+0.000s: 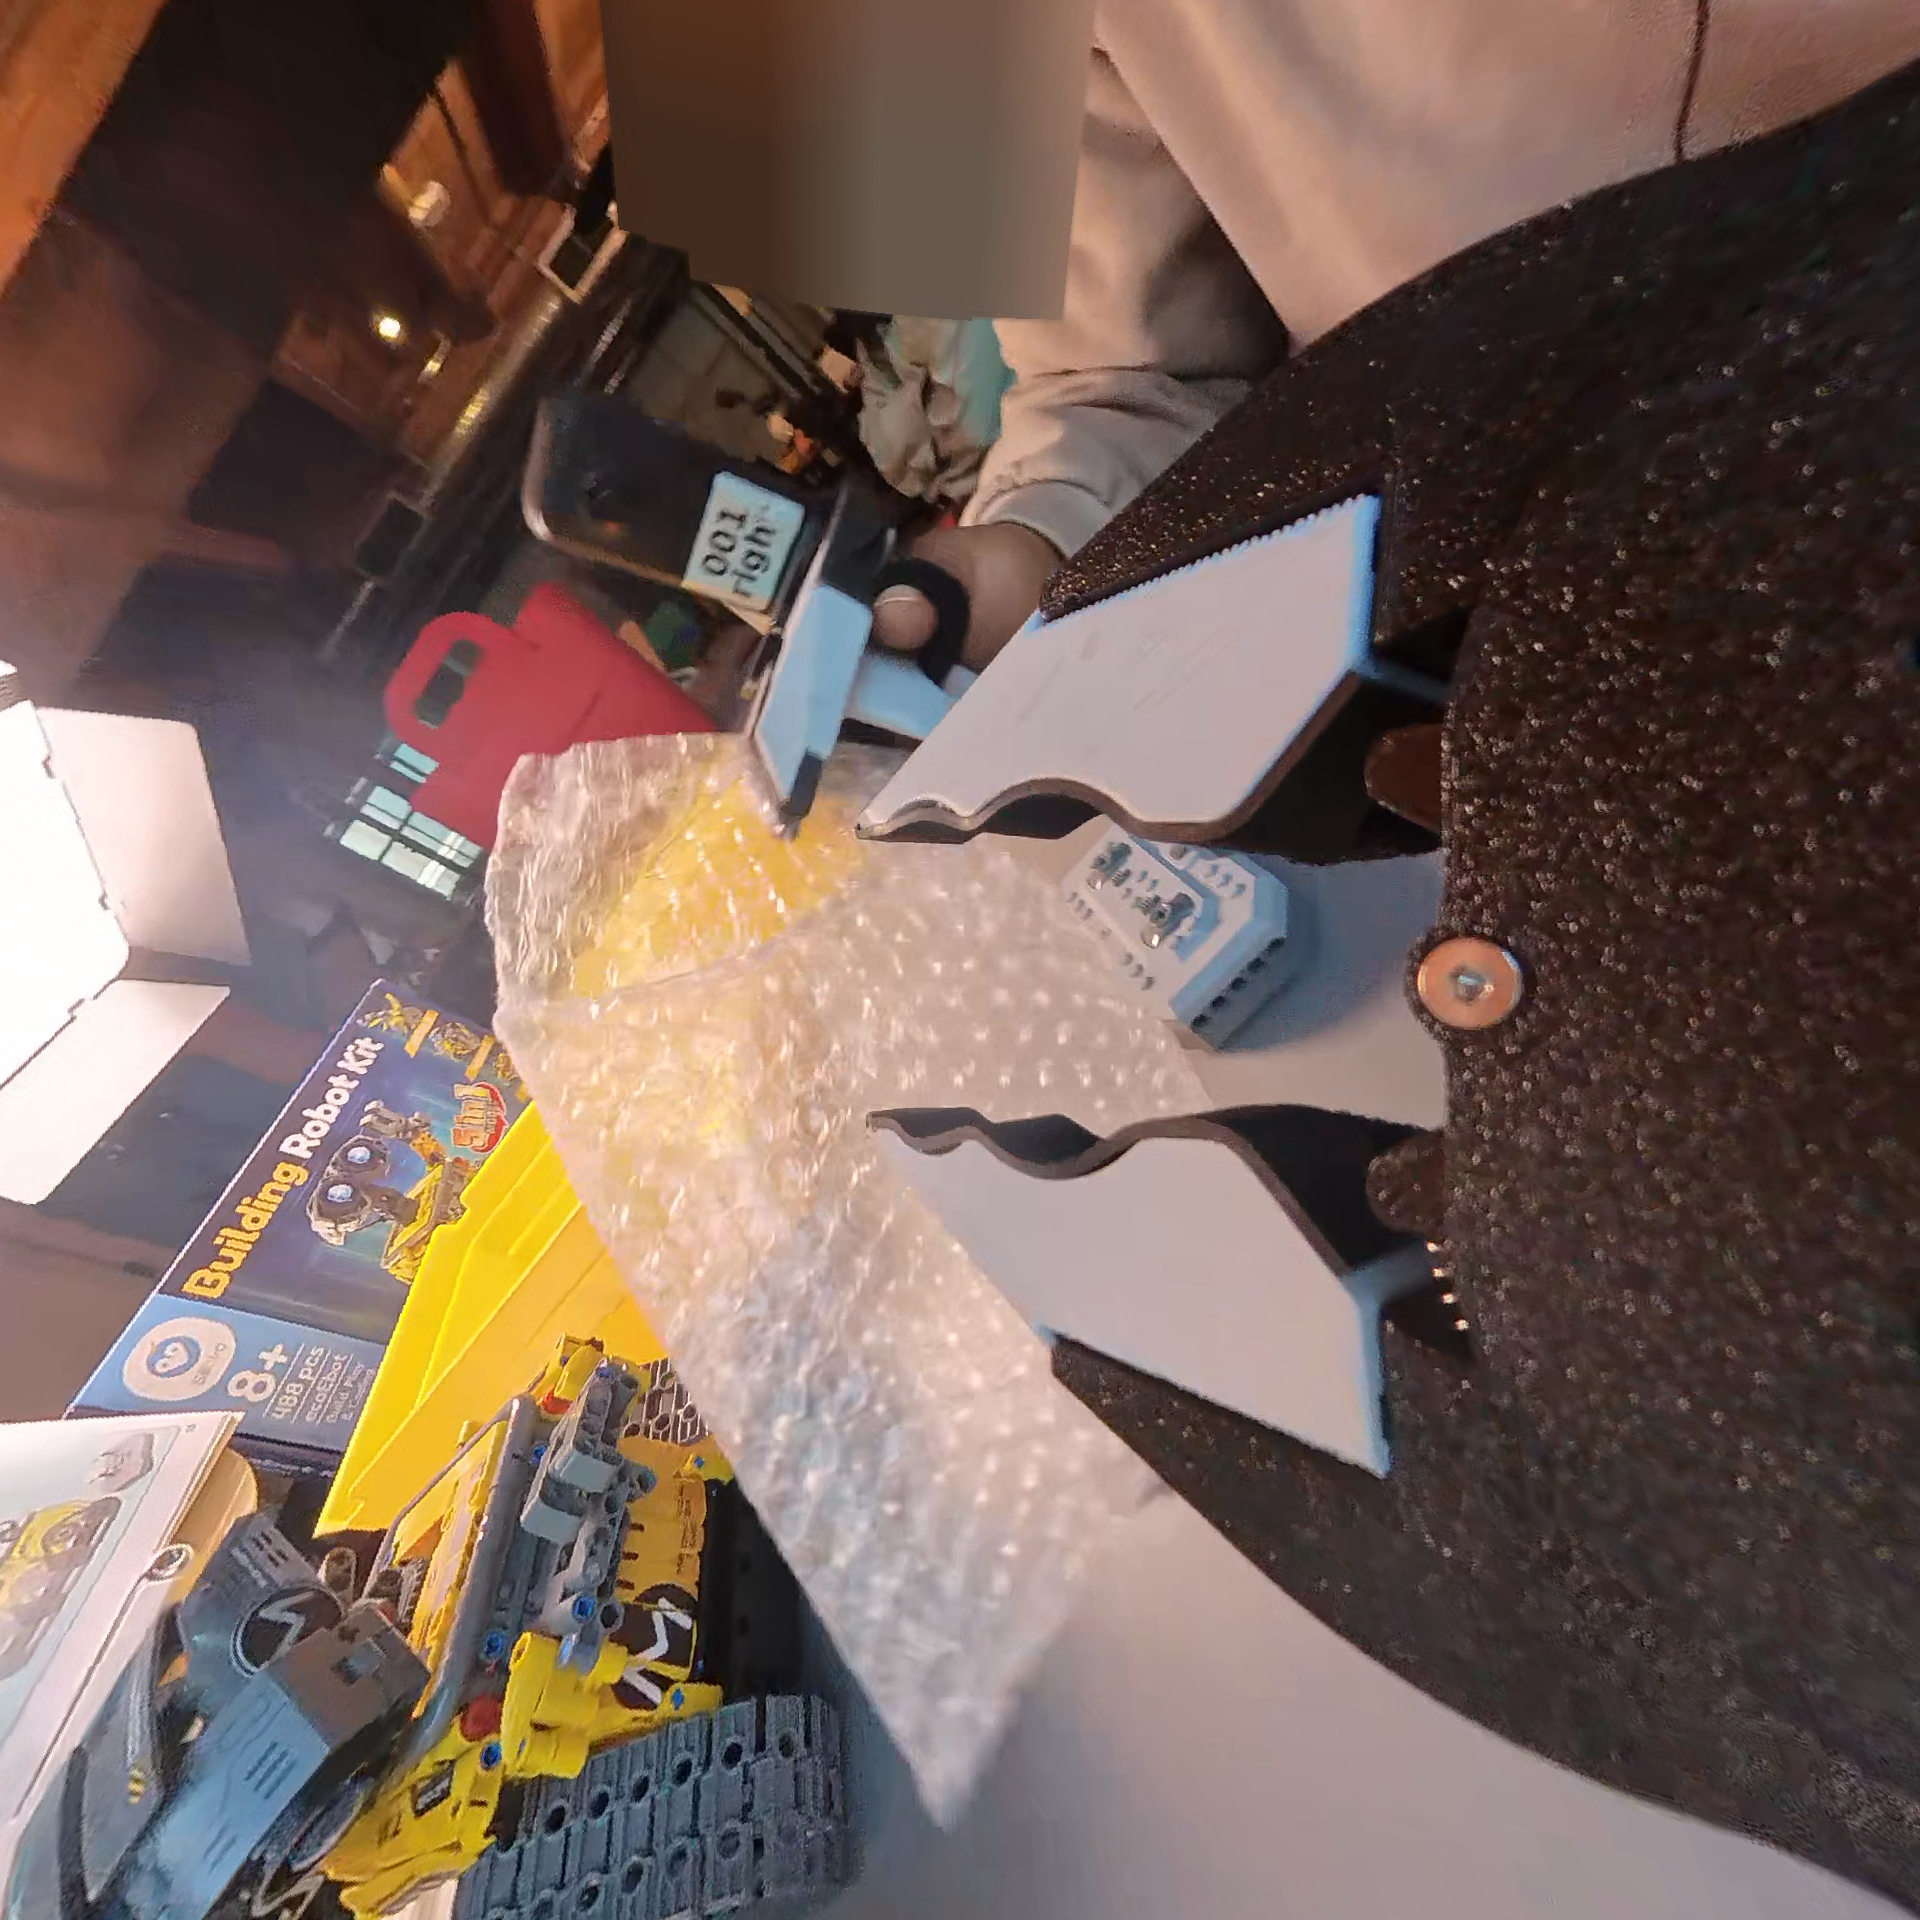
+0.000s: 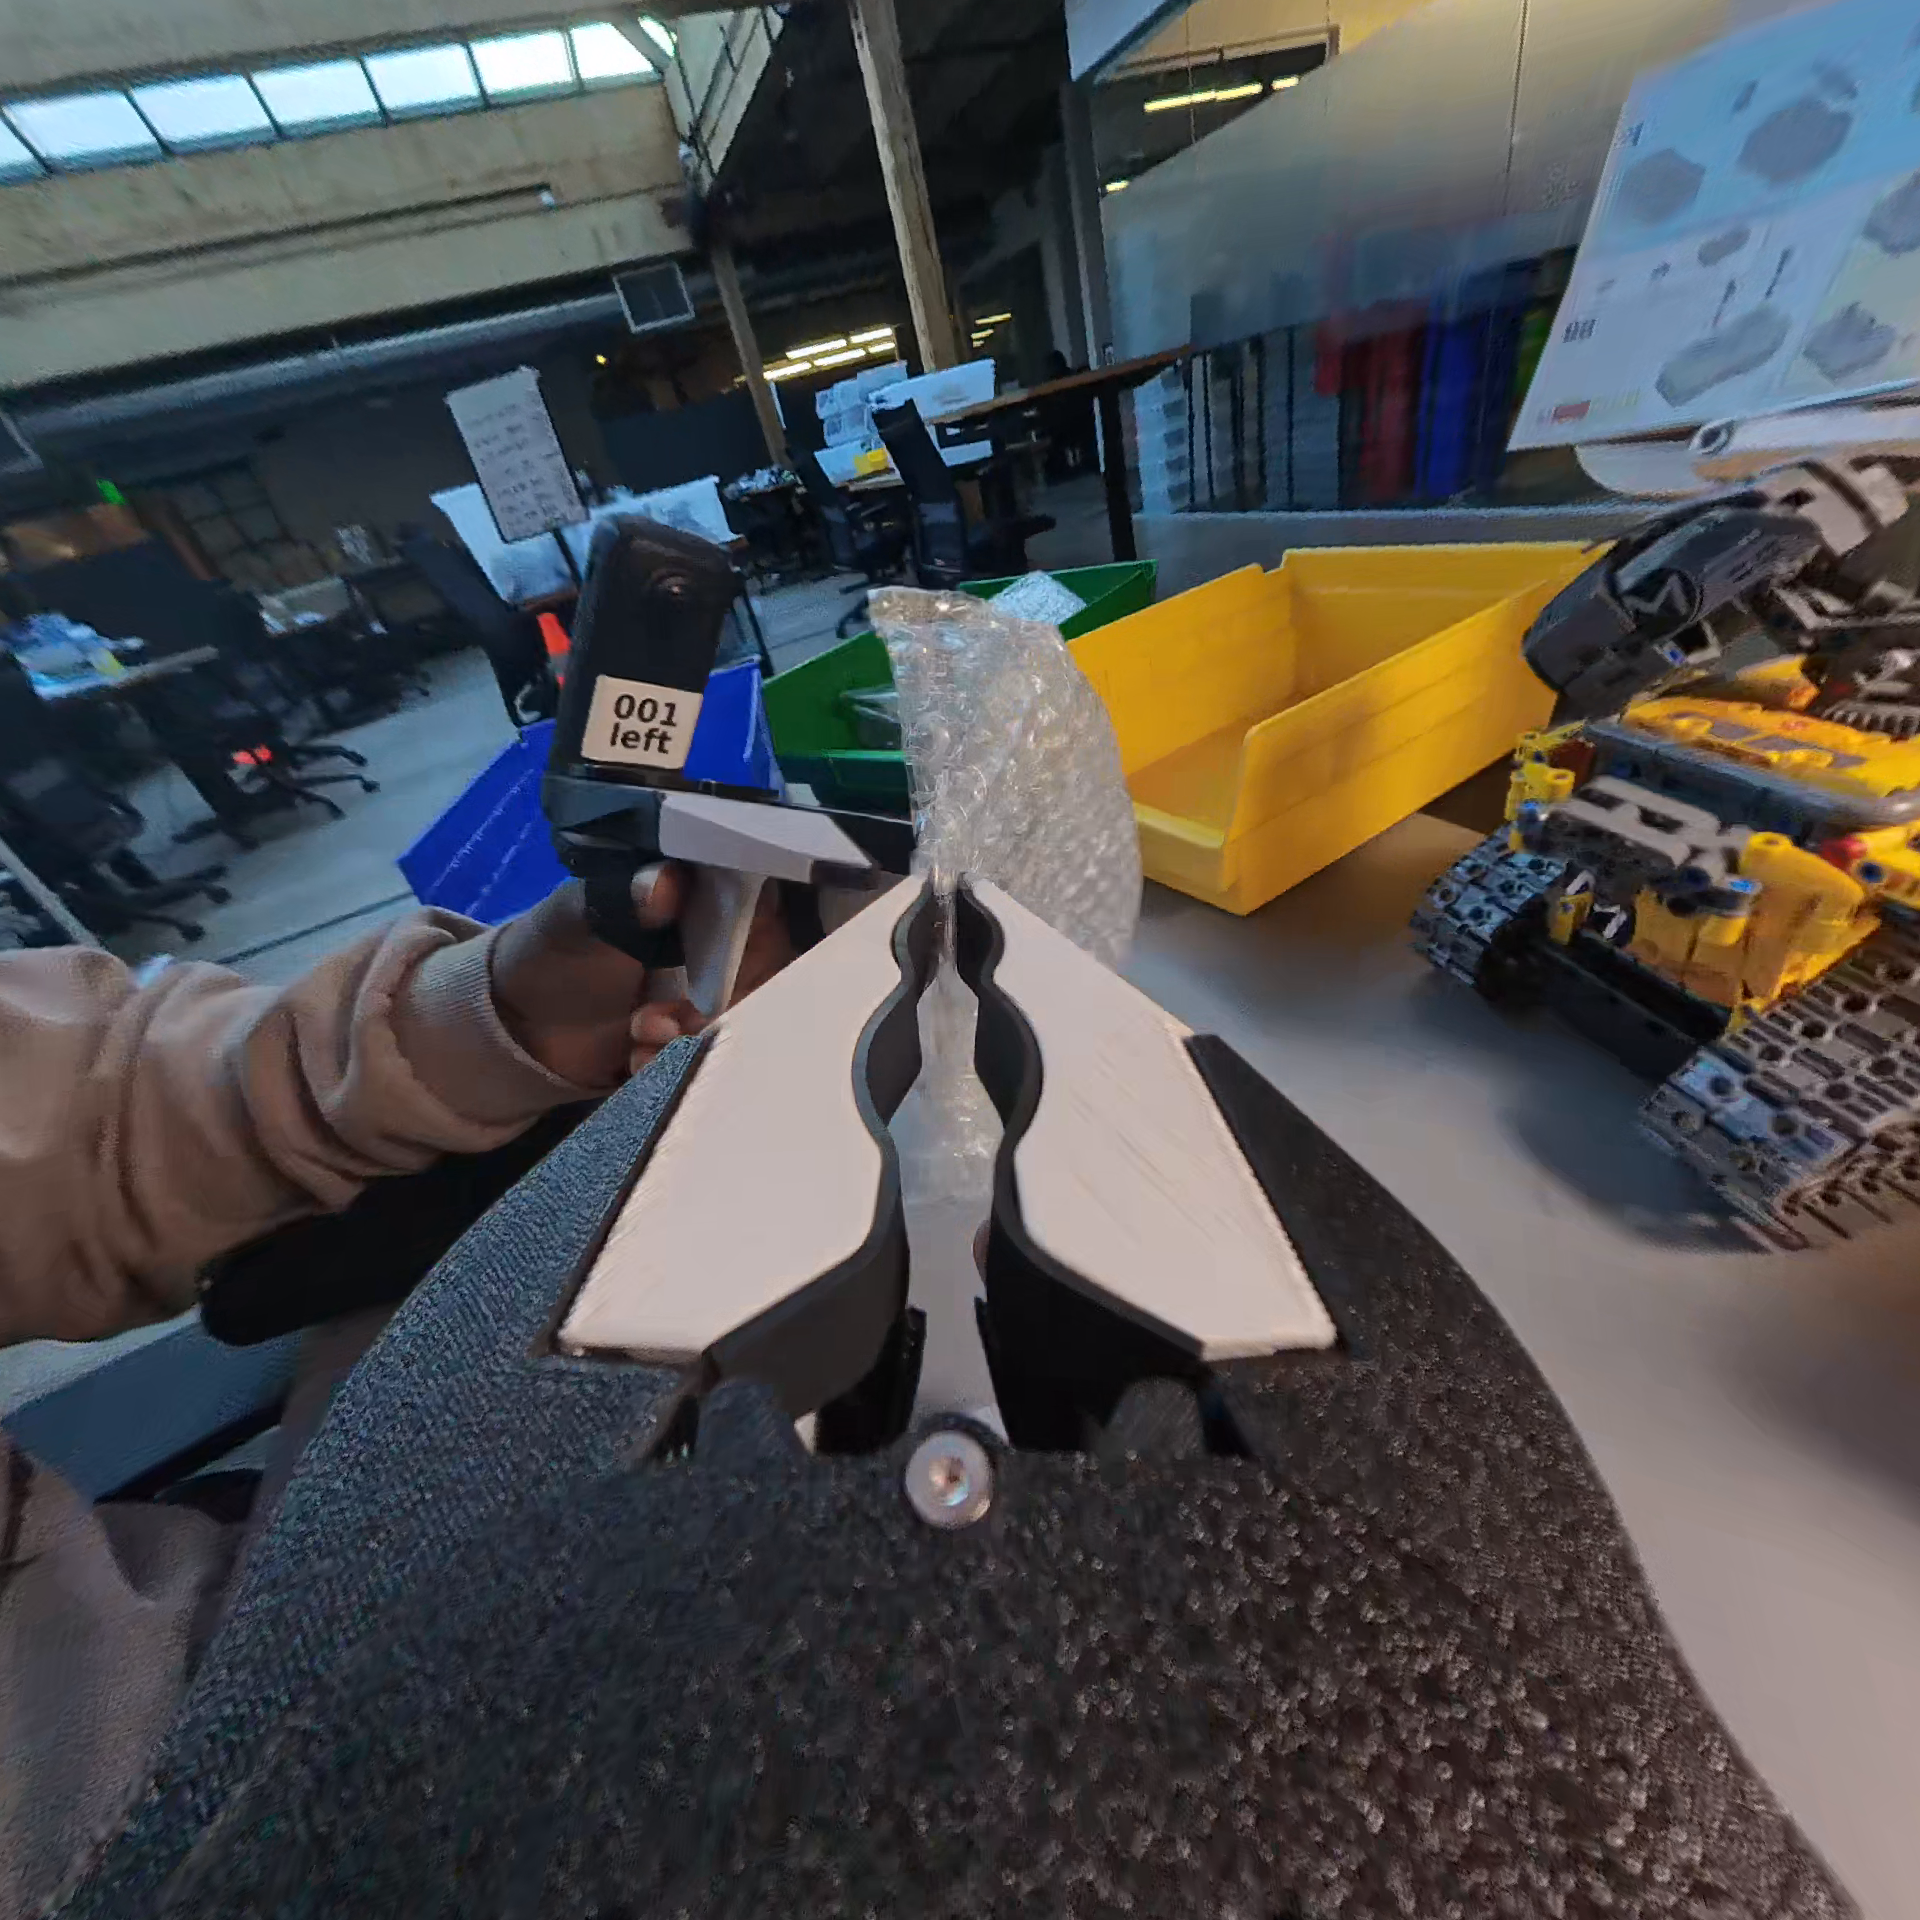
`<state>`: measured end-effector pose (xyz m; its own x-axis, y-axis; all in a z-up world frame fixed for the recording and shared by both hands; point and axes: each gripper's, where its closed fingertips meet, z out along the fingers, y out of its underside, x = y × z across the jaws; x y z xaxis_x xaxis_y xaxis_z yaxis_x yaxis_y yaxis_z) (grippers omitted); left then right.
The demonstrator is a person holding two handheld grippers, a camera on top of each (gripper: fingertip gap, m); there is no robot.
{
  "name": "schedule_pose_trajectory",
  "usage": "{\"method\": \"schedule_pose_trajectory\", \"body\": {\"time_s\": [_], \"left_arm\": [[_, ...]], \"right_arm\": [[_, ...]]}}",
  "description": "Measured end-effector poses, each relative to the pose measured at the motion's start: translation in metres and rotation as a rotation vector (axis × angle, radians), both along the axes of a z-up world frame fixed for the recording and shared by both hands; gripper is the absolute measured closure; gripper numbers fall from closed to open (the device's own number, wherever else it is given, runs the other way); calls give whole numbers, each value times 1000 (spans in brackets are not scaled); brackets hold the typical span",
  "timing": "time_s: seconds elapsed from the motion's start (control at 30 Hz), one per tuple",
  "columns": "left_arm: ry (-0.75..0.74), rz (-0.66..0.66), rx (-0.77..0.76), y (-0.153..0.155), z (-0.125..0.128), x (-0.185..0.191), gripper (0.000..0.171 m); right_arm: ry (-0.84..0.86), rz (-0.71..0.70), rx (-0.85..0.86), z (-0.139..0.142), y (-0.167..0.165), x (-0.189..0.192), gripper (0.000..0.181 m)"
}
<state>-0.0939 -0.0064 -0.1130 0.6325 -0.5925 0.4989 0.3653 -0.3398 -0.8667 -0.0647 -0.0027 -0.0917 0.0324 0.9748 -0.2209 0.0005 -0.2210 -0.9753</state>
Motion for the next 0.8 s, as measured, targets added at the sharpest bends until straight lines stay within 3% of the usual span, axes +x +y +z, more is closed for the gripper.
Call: {"method": "schedule_pose_trajectory", "body": {"time_s": [0.13, 0.3, 0.43, 0.53, 0.8], "left_arm": [[-133, -1, -43, 4, 1, -4, 135], [-37, 43, -40, 6, -8, -7, 167], [111, 67, -31, 5, -15, -15, 171], [122, 53, -48, 0, -18, -24, 171], [125, 10, -63, -5, -16, -24, 171]], "right_arm": [[-20, -17, 99, -1, -9, -6, 179], [-42, -15, 171, -6, -17, -10, 179], [-64, -131, 223, -1, 10, 3, 180], [-102, -269, 288, 3, 48, 23, 180], [-180, -241, 197, -19, 59, 26, 179]]}}
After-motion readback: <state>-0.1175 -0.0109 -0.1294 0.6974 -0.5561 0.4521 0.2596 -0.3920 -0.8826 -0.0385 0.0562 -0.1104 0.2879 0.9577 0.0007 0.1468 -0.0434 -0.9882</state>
